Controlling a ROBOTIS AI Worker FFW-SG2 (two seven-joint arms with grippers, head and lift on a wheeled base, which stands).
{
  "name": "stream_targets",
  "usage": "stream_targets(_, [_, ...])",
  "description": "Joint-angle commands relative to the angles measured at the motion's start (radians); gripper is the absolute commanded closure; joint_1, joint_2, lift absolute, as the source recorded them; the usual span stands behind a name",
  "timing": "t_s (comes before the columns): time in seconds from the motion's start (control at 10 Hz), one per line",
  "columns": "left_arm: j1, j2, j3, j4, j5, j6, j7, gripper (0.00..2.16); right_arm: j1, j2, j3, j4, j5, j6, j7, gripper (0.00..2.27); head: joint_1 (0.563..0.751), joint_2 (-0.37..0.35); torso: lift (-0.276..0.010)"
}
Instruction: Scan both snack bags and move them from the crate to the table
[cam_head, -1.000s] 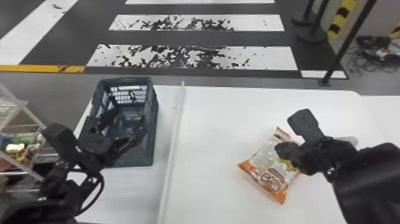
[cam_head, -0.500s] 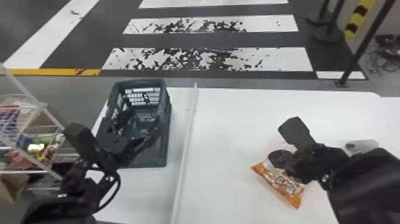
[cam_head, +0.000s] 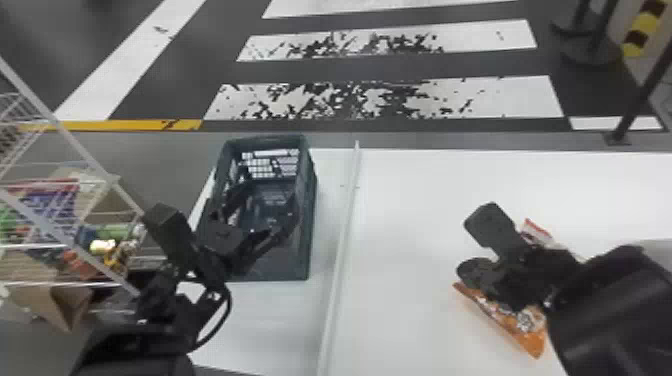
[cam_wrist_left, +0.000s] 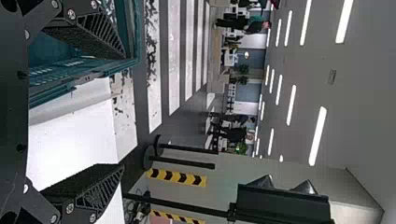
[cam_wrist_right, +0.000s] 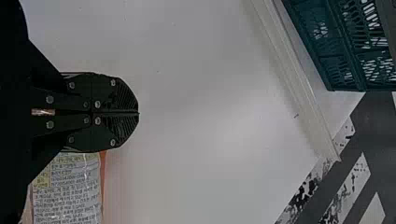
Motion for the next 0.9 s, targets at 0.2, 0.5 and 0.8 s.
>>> stream_targets(0.2, [0.000,-0.002,-0.003,0.000,0.002,-0.003,0.000,0.17,0.010,0.000,0.001,0.000,0.014,0.009,0.009,2.22,0.695,0.200,-0.035])
stream_targets(0.5, [0.002,-0.001,-0.001,0.002,0.002,0.000,0.000,0.17,0.052,-0.006,-0.007,-0.040,0.060,0.030,0.042,2.22,0.695,0.203,-0.035])
stream_targets(0.8, [0.003,-0.001,-0.001,0.005,0.003,-0.003,0.000,0.17,0.095,-0.026,-0.035,-0.079,0.080,0.045,0.055,2.22,0.695,0.187,-0.035])
